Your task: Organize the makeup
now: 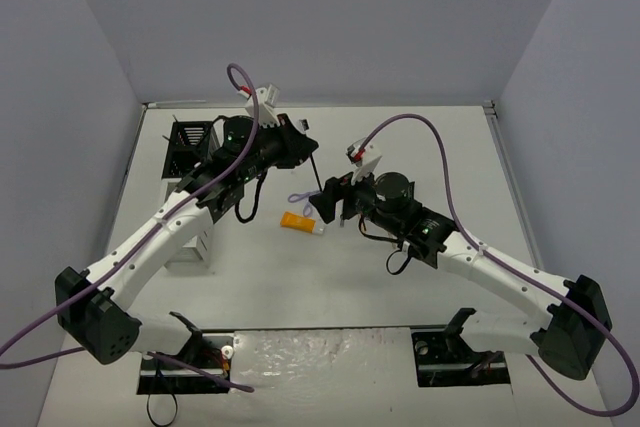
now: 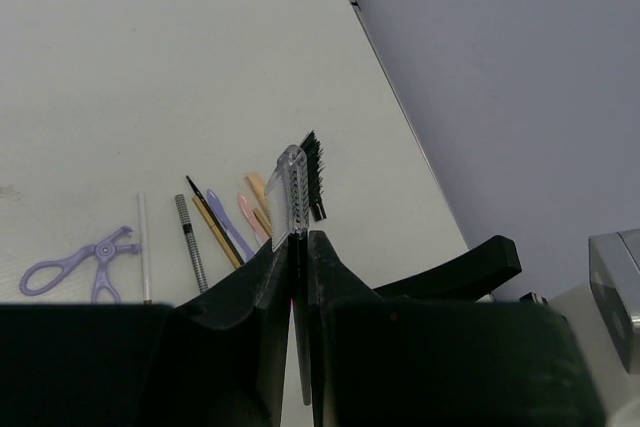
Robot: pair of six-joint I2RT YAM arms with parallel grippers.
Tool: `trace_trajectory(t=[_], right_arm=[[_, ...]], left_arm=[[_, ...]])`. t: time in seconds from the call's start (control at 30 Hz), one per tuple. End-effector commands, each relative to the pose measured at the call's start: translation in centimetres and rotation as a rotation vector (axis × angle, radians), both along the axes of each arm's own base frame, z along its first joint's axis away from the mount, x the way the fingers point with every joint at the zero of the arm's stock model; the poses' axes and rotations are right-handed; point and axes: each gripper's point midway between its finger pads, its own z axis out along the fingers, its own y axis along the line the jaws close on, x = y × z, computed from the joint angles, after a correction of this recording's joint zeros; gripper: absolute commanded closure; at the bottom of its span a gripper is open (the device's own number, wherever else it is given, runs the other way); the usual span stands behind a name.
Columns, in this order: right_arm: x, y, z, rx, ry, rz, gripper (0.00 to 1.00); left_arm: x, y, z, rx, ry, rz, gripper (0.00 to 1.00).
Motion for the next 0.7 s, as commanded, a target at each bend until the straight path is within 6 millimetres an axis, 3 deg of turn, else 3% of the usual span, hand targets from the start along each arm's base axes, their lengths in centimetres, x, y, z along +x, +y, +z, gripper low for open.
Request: trace_trajectory(t=[0.0, 0.13, 0.27, 0.43, 0.53, 0.67], right_arm=[[1.9, -1.0, 3.0, 0.009, -0.072, -0.113, 0.16], [2.6, -2.6, 2.6, -0.044, -0.076, -0.179, 0.08], [2.9, -4.0, 1.4, -0.089, -0.06, -0.221, 0.06], [2.7, -5.1, -0.1, -0.124, -0.037, -0.235, 0.05], [2.7, -5.8, -0.8, -0.144, -0.026, -0.244, 0.05], [2.8, -6.8, -1.3, -0.165, -0.019, -0.256, 0.04]], left_arm=[[2.0, 2.0, 5.0, 0.01, -0.145, 0.082, 0.98], [5.9, 7.4, 5.5, 0.095, -0.181, 0.245, 0.98], [10.3, 14.6, 6.6, 0.235, -0.266, 0.47, 0.98], [14.9, 21.8, 7.5, 0.311, -0.343, 0.651, 0.98], [16.9, 24.6, 7.1, 0.337, -0.357, 0.702, 0.98], [20.1, 28.4, 4.9, 0.34, -0.345, 0.767, 0.98]])
